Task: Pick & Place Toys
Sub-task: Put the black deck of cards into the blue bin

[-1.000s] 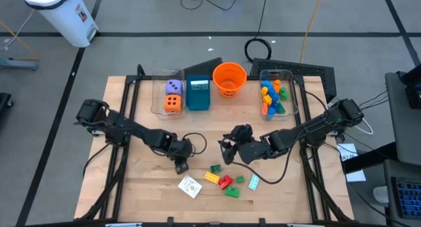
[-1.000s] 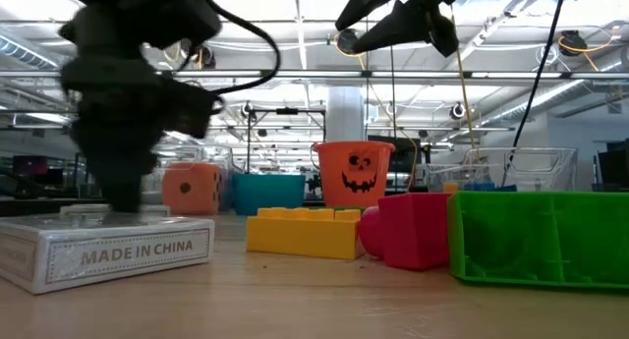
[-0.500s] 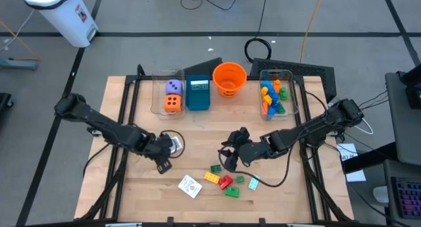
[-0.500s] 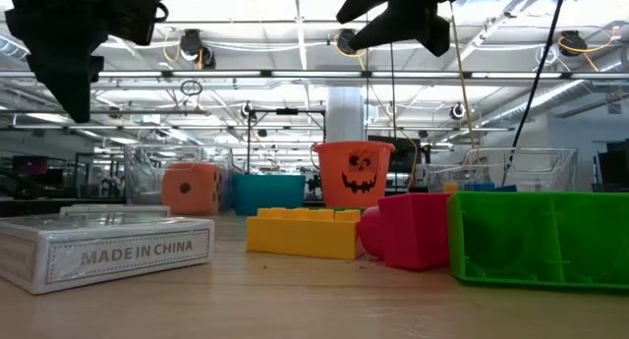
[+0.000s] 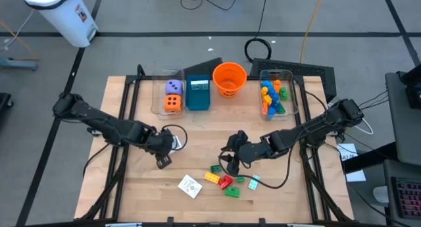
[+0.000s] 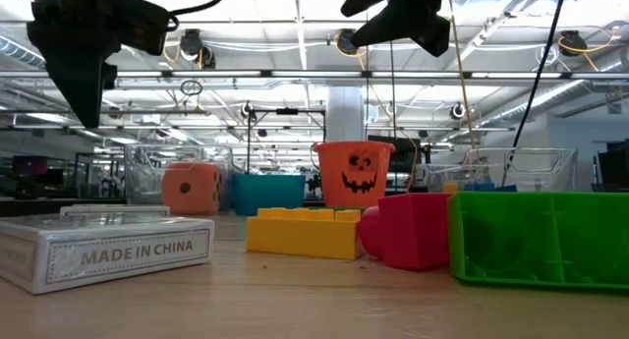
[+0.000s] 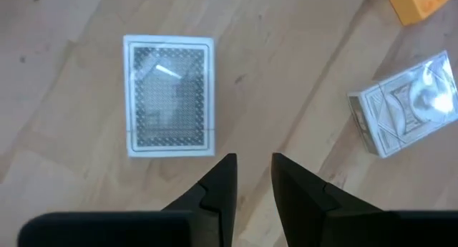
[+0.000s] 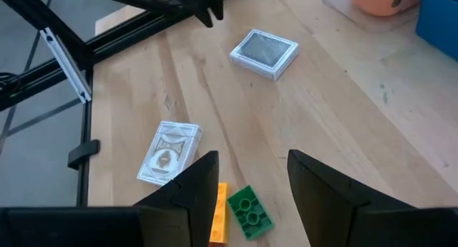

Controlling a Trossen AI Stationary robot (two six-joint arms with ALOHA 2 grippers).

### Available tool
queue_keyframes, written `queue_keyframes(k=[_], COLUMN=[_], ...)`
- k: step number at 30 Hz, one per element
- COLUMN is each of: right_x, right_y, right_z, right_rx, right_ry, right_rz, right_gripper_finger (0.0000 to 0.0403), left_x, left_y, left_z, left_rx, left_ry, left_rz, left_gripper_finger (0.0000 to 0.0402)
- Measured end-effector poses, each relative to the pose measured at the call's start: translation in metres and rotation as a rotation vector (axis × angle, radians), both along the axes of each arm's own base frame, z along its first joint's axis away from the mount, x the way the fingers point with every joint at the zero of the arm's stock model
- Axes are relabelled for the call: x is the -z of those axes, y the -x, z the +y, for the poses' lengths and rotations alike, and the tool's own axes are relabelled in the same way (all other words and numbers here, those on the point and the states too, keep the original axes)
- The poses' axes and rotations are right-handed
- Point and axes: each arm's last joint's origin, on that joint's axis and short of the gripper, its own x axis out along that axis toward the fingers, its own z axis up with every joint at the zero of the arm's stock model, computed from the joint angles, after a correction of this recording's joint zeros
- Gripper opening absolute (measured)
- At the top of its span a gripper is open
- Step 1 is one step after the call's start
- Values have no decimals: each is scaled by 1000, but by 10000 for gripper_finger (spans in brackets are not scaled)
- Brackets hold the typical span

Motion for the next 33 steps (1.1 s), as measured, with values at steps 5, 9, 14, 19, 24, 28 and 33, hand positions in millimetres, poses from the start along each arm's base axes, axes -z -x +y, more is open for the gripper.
queue_keyframes(k=[5,9,14,19,24,28,33], right_x=[0,0,0,0,0,0,0], right_y=[0,0,0,0,0,0,0], right_z=[0,0,-1,-1,-1,-1,-1], right_rx=[0,-1,1,-4,-4,-4,-1], right_ry=[2,4,6,20,21,21,15], right_rz=[0,0,0,0,1,0,0], right_gripper_finger=[160,160,160,160,160,160,160], left_x=[0,0,2,2,7,18,34], left_y=[-1,-3,0,1,-4,-10,-19], left_z=[6,13,23,30,33,33,32], left_rx=[50,44,19,43,25,46,52], left_ry=[36,20,-20,-40,-72,-107,-153], left_rz=[16,14,69,85,103,153,217], left_gripper_finger=[106,154,231,296,342,365,379])
